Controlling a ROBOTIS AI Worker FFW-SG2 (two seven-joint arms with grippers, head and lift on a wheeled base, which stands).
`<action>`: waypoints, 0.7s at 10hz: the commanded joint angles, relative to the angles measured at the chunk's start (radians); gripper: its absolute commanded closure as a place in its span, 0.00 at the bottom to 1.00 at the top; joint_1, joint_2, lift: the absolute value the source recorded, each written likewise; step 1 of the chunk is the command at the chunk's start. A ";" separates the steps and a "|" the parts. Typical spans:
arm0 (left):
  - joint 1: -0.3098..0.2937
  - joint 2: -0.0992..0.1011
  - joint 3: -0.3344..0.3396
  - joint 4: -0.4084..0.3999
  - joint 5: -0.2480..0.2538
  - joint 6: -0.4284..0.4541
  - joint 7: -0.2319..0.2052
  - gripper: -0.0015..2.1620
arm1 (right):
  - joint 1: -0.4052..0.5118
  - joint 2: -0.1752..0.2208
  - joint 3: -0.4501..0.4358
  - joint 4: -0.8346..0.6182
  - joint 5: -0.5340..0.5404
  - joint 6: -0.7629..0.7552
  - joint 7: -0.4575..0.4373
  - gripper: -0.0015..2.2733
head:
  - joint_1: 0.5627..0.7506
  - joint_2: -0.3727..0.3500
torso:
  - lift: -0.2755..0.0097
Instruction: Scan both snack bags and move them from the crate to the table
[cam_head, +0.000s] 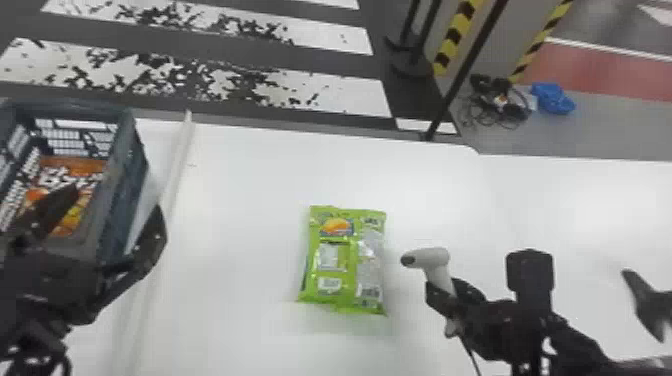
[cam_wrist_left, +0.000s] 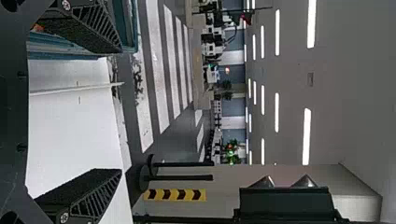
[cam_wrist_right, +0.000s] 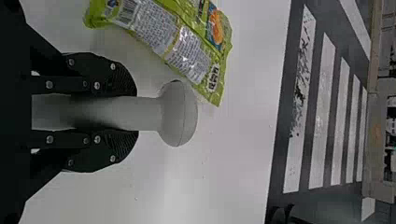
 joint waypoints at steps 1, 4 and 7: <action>0.001 -0.001 0.001 0.001 -0.002 -0.001 0.000 0.04 | 0.041 0.018 0.006 -0.067 -0.002 0.088 0.020 0.99 | 0.70 0.26 | 0.66; 0.001 -0.003 0.006 0.001 -0.001 -0.001 0.000 0.04 | 0.094 0.029 0.010 -0.185 -0.002 0.238 0.034 0.99 | 0.70 0.30 | 0.66; 0.002 -0.003 0.006 0.001 -0.002 -0.004 0.000 0.04 | 0.122 0.041 0.010 -0.268 -0.023 0.312 0.081 0.99 | 0.70 0.33 | 0.66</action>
